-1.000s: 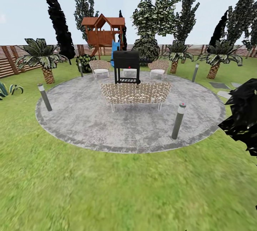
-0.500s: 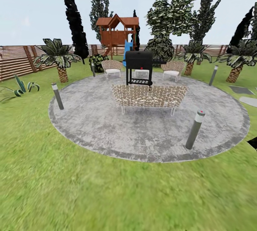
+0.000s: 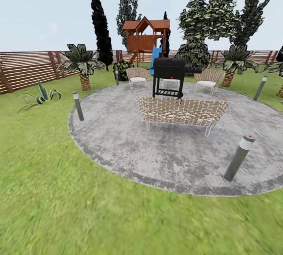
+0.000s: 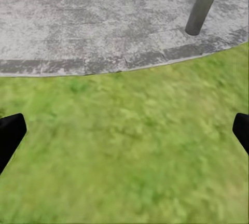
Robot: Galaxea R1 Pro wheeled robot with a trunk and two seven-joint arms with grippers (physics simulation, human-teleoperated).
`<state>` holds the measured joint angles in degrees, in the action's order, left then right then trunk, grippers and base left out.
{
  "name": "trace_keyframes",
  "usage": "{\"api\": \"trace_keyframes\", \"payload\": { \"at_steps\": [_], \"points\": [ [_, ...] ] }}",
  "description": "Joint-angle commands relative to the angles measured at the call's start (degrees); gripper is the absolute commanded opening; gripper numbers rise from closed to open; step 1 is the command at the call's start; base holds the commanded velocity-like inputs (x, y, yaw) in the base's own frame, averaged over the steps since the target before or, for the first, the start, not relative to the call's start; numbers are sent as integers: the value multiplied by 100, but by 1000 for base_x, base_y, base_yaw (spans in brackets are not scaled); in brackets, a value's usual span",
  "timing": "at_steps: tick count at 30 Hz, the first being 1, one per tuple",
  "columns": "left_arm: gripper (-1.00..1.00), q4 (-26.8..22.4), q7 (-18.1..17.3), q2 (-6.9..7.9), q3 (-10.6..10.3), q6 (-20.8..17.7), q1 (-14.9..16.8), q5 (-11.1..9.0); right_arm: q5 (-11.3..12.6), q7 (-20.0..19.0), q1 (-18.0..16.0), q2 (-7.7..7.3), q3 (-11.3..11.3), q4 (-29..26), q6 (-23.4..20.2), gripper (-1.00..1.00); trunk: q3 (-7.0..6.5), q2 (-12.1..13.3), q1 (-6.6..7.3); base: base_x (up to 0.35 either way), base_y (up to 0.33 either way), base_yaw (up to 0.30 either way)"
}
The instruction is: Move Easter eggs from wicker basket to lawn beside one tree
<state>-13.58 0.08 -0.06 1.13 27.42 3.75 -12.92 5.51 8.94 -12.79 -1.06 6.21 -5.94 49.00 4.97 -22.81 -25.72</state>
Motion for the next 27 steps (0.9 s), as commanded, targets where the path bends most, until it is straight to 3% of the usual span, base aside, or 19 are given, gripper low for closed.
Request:
{"api": "trace_keyframes", "payload": {
  "at_steps": [1, 14, 27],
  "points": [
    [100, 5, 1, -2, 10, 15, 5, 0, 38, -23, -4, 0, 3, 1, 22, 100, 5, -11, -7, 340, 103, 202],
    [100, 3, -15, -3, 9, 16, 5, 0, 34, -23, -4, 0, 3, 0, 24, 100, -88, -11, -7, 340, 138, 176],
    [100, 1, -22, -3, 7, 11, 6, 0, 38, -23, -4, 0, 3, -3, 22, 100, -100, -11, -7, 340, 86, 258]
  ]
}}
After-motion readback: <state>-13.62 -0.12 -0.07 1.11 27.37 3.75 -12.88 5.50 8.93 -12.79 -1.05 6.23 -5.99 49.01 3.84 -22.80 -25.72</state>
